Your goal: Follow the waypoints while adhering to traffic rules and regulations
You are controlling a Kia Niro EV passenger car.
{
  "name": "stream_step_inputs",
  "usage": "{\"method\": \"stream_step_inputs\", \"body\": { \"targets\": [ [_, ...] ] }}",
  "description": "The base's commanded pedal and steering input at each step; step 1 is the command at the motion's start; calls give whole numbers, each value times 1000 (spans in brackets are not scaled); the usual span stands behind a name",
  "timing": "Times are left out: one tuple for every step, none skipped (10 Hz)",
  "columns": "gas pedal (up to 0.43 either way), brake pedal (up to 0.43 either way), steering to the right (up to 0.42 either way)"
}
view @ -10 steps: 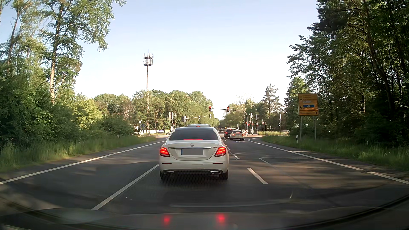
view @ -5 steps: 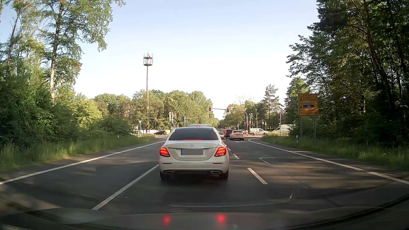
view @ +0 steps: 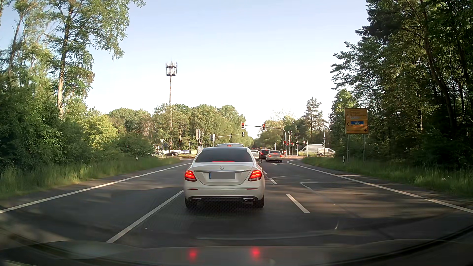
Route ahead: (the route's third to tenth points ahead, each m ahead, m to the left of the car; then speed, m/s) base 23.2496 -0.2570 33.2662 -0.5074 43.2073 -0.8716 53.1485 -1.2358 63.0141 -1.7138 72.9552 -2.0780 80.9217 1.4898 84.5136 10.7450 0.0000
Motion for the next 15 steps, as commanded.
{"method": "stream_step_inputs", "body": {
  "targets": [
    [0,0,-4],
    [0,0,-4],
    [0,0,-5],
    [0,0,-5],
    [0,0,-5],
    [0,0,-5],
    [0,0,-4],
    [0,0,-4],
    [0,0,-5],
    [0,0,-5],
    [0,0,-5],
    [0,0,-4],
    [0,0,-4],
    [0,0,-4],
    [0,0,-4]
  ]
}}
